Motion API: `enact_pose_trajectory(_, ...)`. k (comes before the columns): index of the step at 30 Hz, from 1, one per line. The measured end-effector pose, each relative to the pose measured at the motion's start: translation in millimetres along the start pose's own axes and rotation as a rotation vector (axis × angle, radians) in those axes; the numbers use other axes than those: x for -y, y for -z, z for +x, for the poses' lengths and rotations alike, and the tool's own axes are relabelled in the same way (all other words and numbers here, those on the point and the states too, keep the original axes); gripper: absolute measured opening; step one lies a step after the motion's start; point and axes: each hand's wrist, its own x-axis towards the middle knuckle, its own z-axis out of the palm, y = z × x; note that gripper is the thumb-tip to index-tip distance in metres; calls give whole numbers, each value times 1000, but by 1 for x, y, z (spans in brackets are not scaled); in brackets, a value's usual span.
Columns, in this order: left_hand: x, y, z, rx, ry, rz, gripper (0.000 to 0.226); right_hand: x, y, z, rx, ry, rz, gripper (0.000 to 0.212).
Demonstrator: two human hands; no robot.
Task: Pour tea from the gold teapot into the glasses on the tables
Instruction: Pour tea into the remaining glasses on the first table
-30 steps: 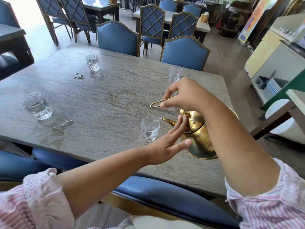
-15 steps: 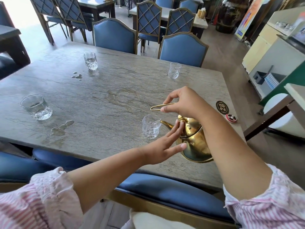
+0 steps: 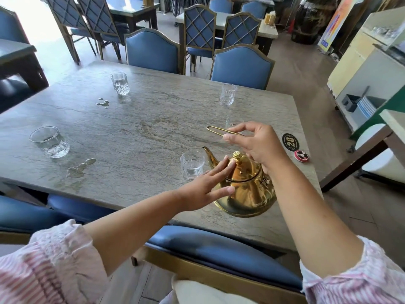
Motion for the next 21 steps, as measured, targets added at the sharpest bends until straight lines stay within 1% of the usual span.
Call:
enact_pose_trajectory(5, -17, 0, 4, -58, -1, 56, 69, 10, 10, -9, -104, -49, 200, 18)
enact_pose_trajectory(9, -35, 0, 6, -150, -30, 168, 68, 19, 18, -15, -177, -86, 330, 18)
enact_pose_trajectory(12, -46, 2, 6, -229, -22, 174, 68, 27, 24, -16, -175, -63, 375, 25)
enact_pose_trajectory(17, -51, 19, -3, -340, -48, 109, 67, 49, 19, -17, -145, -2, 469, 25)
enact_pose_trajectory(21, -42, 46, -17, -454, -94, 40, 64, 73, 0, -16, -118, 39, 497, 23)
